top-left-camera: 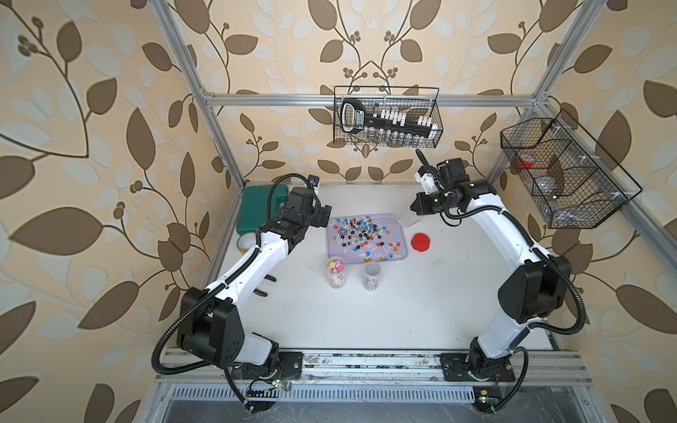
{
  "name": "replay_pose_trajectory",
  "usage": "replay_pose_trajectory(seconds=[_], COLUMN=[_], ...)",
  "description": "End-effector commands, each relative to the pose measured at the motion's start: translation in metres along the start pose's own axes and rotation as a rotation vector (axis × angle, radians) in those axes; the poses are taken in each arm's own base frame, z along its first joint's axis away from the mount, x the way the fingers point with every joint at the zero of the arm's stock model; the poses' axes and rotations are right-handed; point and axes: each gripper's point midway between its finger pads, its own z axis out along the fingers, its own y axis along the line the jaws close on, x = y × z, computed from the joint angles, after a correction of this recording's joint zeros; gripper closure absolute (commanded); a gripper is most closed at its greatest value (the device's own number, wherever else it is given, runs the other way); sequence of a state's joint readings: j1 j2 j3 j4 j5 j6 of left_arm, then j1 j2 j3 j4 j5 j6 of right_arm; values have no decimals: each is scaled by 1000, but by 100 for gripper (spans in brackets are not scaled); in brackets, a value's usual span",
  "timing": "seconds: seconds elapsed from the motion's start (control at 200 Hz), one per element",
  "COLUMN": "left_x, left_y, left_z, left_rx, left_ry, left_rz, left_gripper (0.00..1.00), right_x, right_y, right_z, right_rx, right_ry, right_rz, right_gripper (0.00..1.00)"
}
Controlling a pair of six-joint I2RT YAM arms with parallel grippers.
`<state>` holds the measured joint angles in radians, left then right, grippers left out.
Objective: Pour the candies out of the jar
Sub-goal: Place the jar at the center of the board.
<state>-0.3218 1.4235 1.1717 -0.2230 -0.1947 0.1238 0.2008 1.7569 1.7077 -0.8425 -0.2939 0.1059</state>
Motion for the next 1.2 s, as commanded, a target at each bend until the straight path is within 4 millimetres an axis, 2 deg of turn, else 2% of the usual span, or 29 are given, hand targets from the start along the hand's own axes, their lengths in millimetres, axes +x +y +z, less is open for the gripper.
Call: replay_pose_trajectory(seconds=[0.0,0.11,0.235,0.475,0.695,1.02,1.045,1.195], left_x=[-12,-12,-13,-17,-16,-18,-9,-9], left_y=[-2,7,29,57,55,49,47,44], left_z=[1,2,2,1,1,-1,9,10], left_rx=[93,115,106,128,139,178,182,201], left_ry=[-22,-29,-34,-48,-43,-43,-11,-6], left_rz=[-53,-83,-150,-254,-246,-240,-244,-244], left_gripper=[1,1,1,1,1,1,1,1], right_x=[-6,-6,-5,-13,-10,3,4,10], right_y=[-12,-25,-44,-58,-64,-74,-75,-80], right_z=[4,10,18,37,56,80,82,92], right_rx=[54,116,208,264,264,275,277,284], right_ry=[2,12,38,86,174,250,254,275], right_rz=[-10,-3,2,1,-7,-1,0,1], right_gripper=[100,100,100,100,100,100,100,100])
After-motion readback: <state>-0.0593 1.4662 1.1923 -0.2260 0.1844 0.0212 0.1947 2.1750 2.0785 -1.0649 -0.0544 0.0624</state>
